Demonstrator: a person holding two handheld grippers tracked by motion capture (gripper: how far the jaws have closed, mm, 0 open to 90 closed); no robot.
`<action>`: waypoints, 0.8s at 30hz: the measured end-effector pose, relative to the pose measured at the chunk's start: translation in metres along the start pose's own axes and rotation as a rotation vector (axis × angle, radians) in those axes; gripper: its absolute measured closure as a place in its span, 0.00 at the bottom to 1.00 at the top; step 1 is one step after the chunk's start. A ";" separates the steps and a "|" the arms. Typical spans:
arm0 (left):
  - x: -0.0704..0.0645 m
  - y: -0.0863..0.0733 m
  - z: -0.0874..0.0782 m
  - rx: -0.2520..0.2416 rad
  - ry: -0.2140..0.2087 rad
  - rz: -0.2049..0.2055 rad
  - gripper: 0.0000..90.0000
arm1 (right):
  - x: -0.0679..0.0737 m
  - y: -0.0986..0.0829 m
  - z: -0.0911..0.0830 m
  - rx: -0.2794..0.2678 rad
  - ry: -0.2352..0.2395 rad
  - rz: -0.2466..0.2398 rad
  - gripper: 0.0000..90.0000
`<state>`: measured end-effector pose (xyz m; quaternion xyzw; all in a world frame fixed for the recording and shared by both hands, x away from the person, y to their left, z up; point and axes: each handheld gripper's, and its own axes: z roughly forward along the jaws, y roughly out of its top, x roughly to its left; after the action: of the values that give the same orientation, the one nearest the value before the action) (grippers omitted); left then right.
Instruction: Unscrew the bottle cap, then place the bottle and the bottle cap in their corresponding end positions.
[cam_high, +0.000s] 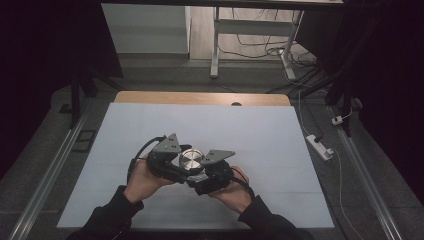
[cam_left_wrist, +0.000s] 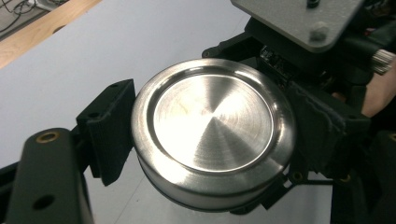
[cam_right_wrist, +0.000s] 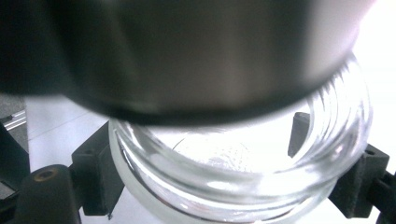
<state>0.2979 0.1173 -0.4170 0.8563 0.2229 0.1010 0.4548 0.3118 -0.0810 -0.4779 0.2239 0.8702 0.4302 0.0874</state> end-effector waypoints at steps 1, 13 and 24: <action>0.000 0.000 -0.001 -0.003 -0.001 -0.002 0.23 | -0.001 0.000 0.000 0.002 -0.002 0.003 0.17; 0.001 -0.001 -0.014 -0.017 -0.009 -0.011 0.23 | -0.012 0.000 -0.006 -0.013 -0.025 0.016 0.17; -0.004 -0.004 -0.021 -0.029 -0.028 -0.014 0.23 | -0.022 0.002 -0.009 -0.019 -0.042 0.028 0.17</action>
<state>0.2858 0.1327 -0.4086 0.8494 0.2212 0.0891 0.4708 0.3283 -0.0968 -0.4714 0.2443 0.8607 0.4349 0.1016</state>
